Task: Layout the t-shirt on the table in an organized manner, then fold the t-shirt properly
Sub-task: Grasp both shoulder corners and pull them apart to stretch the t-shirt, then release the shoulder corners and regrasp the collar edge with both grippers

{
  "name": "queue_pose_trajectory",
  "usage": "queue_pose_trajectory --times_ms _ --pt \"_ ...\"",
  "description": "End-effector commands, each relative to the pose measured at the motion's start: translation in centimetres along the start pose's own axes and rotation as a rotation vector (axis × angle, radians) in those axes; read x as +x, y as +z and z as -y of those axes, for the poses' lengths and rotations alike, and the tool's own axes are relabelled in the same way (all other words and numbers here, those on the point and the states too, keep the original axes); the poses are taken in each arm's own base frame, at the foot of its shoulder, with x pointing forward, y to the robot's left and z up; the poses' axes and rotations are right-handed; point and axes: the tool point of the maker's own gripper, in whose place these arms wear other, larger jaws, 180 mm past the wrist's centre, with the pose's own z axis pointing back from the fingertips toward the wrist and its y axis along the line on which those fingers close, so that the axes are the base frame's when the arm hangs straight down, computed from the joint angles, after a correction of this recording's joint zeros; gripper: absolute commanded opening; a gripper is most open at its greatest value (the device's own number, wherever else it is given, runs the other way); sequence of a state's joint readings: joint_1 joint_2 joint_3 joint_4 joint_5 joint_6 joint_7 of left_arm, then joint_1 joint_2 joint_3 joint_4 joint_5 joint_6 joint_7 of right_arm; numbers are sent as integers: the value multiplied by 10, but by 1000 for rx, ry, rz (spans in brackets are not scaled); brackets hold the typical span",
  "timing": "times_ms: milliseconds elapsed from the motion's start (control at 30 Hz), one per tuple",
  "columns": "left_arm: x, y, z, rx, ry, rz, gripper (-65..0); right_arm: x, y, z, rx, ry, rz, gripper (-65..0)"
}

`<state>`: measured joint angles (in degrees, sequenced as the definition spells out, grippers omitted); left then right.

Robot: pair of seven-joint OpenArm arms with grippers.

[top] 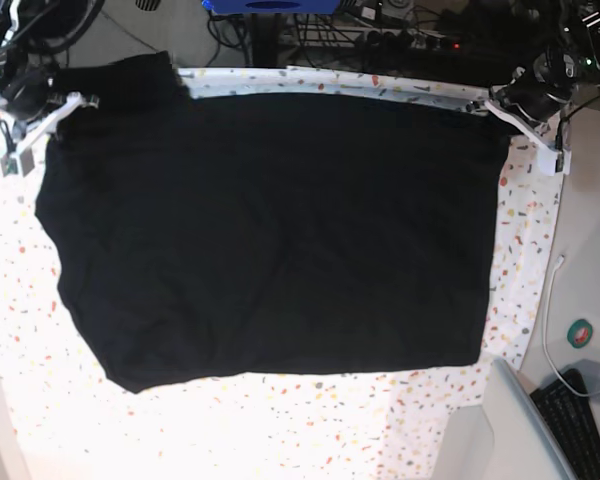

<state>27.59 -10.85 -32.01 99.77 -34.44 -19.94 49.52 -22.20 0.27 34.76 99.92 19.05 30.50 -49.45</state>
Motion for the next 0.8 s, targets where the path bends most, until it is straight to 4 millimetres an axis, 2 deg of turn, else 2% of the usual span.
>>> queue_pose_trajectory --times_ms 0,100,200,333,400,500,600,767 --pt "22 3 0 -4 -24 59 -650 16 3 4 -10 17 35 -650" --pt "32 -2 3 -9 -25 58 -650 35 1 2 -8 25 44 -650" --pt "44 -7 6 -15 -29 29 -650 62 0 4 -13 42 73 -650" --pt "62 -11 10 -23 -28 62 -650 89 -11 3 9 25 88 -650" --pt "64 -15 5 -6 18 62 -650 101 -16 8 11 22 97 -650" --pt "57 -23 -5 22 94 37 -650 113 -28 1 42 47 81 -650" --pt "55 -27 -7 21 109 29 -650 117 -41 -9 69 62 58 -650" --pt "55 -29 -9 22 117 28 -650 139 -49 -21 79 42 104 -650"
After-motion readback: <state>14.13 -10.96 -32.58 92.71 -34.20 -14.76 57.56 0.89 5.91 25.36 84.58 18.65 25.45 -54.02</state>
